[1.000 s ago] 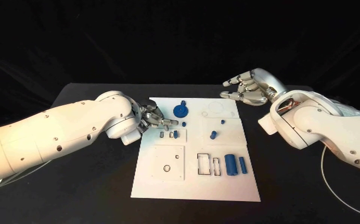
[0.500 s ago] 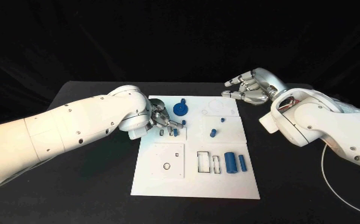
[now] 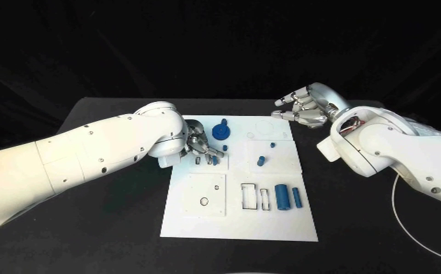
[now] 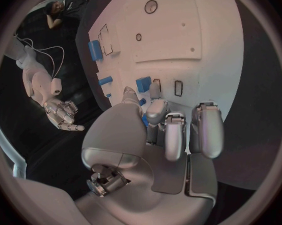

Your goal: Assemble the parts on the task board

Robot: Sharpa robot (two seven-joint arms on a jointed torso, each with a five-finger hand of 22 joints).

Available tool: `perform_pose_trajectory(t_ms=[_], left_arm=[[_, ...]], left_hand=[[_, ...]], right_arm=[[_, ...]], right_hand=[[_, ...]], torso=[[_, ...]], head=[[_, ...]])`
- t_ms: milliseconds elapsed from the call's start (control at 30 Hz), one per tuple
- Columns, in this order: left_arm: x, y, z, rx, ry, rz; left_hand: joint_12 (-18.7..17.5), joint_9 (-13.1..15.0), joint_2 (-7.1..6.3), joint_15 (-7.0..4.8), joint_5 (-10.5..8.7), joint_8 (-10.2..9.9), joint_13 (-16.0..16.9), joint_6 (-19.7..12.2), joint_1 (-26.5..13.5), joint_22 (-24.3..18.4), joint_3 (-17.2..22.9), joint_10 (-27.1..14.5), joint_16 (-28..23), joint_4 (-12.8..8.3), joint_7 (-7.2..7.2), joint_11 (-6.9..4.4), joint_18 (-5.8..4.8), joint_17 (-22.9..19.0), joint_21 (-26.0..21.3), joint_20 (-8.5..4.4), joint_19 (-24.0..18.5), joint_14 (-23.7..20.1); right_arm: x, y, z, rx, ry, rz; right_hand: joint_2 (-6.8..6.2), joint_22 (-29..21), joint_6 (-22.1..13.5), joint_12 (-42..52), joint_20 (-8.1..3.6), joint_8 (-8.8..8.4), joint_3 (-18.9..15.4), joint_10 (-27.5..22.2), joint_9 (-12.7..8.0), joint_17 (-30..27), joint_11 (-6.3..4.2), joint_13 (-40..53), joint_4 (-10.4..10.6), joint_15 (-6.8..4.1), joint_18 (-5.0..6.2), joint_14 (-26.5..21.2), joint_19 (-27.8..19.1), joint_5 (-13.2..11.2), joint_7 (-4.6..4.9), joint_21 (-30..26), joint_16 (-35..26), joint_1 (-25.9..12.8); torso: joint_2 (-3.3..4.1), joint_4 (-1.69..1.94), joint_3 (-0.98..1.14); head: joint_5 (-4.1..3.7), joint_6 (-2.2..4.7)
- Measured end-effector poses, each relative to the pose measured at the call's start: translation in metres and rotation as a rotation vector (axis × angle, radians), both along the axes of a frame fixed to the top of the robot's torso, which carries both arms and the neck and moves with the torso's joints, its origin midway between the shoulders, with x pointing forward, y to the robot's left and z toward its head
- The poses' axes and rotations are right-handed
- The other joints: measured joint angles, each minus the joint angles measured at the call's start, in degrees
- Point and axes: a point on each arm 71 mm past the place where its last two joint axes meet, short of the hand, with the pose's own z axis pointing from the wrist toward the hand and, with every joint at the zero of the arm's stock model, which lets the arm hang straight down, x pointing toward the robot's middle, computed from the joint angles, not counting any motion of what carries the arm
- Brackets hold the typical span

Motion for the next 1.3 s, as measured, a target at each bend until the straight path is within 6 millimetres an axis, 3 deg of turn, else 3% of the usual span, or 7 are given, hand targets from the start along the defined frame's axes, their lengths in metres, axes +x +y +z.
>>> perform_pose_trajectory(t_ms=[600,967,1100,1300], left_arm=[[-0.001,-0.007,0.001,0.015,0.003,-0.026],[-0.001,-0.009,0.000,0.017,0.004,-0.033],[-0.001,-0.009,0.000,0.018,0.005,-0.034],[0.000,-0.010,0.004,0.015,0.001,-0.038]], left_hand=[[0.24,3.49,2.65,0.01,0.33,1.73,0.57,-1.53,5.63,-0.01,1.84,0.21,0.00,-1.33,-0.10,-0.21,0.00,-0.01,0.45,0.00,0.00,0.00],[0.53,3.92,2.59,0.01,0.33,1.96,0.75,-1.73,6.47,-0.02,2.34,0.41,0.00,-1.51,-0.30,-0.01,0.00,-0.01,0.45,0.00,0.00,0.00],[0.53,4.59,3.01,-0.21,0.33,2.00,0.83,-2.27,8.44,-0.02,3.81,0.54,0.00,-2.35,-0.41,-0.14,0.00,-0.02,0.62,0.00,0.00,0.17],[0.27,4.97,3.37,-0.83,1.51,1.62,0.71,-3.31,13.52,-0.02,8.98,0.38,0.00,-5.25,-0.79,-0.64,0.00,-0.02,0.67,-0.22,0.22,0.02]], right_arm=[[0.001,0.003,-0.002,-0.003,0.014,0.007],[0.002,0.005,-0.003,-0.004,0.018,0.012],[0.002,0.005,-0.004,-0.004,0.020,0.013],[0.002,0.005,-0.004,-0.006,0.022,0.014]], right_hand=[[0.00,-0.12,0.19,0.00,0.00,0.00,0.00,0.00,-0.01,-0.11,0.00,-0.08,0.00,0.00,0.00,0.00,0.00,0.35,-0.19,-0.23,-0.23,0.00],[0.00,-0.12,0.19,0.00,0.00,0.00,0.00,0.00,-0.01,-0.11,0.00,-0.08,-0.01,0.00,0.00,0.00,0.00,0.35,-0.20,-0.23,-0.22,0.00],[0.00,-0.12,0.19,0.00,0.00,0.00,-0.16,0.00,0.04,-0.10,0.00,-0.07,0.16,0.00,0.00,0.00,0.01,0.35,-0.20,-0.23,-0.22,0.00],[-0.01,-0.12,0.19,0.00,0.00,0.00,-0.16,0.00,0.04,-0.10,0.00,-0.06,0.16,0.00,0.00,0.00,0.01,0.34,-0.20,-0.23,-0.22,0.00]], torso=[[0.06,-0.01,0.03],[0.06,0.02,0.02],[0.06,0.02,0.00],[0.07,0.02,0.00]], head=[[0.14,-0.44],[0.11,-0.62],[0.11,-0.67],[0.11,-0.85]])
